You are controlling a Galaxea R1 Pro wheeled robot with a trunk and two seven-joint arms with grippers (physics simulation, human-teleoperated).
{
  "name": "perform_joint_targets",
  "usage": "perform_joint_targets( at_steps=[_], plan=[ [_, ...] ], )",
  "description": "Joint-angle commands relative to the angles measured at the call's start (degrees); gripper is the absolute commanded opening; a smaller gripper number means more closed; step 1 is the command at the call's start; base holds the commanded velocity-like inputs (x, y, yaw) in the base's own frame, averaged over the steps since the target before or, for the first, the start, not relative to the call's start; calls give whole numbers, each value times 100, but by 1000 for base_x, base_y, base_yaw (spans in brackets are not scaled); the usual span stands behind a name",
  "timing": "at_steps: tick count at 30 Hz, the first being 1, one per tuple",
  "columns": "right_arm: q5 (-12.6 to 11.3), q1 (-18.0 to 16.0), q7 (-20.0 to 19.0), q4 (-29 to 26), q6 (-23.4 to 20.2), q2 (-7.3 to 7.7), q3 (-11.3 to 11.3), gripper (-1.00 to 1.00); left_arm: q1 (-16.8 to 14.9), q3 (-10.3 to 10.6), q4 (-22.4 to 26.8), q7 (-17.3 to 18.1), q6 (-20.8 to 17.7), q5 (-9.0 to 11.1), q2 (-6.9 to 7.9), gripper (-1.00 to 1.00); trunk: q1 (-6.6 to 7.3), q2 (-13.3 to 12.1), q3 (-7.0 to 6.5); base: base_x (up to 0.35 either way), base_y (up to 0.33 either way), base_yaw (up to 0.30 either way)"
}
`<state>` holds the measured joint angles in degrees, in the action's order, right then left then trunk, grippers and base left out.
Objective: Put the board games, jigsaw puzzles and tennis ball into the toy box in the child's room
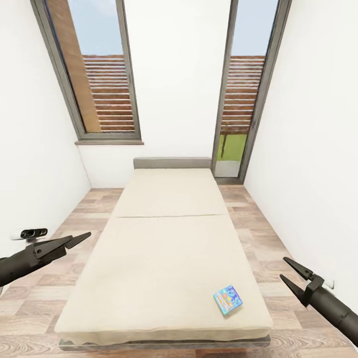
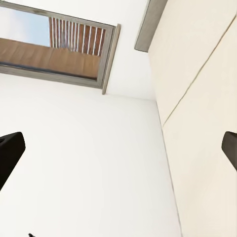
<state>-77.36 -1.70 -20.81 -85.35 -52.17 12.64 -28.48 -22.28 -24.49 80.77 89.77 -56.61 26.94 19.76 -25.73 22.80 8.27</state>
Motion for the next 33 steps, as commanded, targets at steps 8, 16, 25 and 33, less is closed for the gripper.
perform_joint_targets(
  at_steps=[8,16,25,33],
  plan=[
    [34,-6,-31,0,60,1,-2,100,-5,-3,1,23,-61,-5,1,100,-5,12,12,92,22,2],
    [36,-6,-21,0,72,2,6,100,-5,-3,1,23,-61,-5,1,100,-5,12,12,7,25,0],
    [171,-6,-17,-4,192,6,19,100,-5,-3,1,23,-61,-5,1,100,-5,12,12,0,2,0],
    [1351,-23,1183,-71,169,1,33,100,-5,-3,1,23,-61,-5,1,100,-5,12,12,0,0,0]
  ],
)
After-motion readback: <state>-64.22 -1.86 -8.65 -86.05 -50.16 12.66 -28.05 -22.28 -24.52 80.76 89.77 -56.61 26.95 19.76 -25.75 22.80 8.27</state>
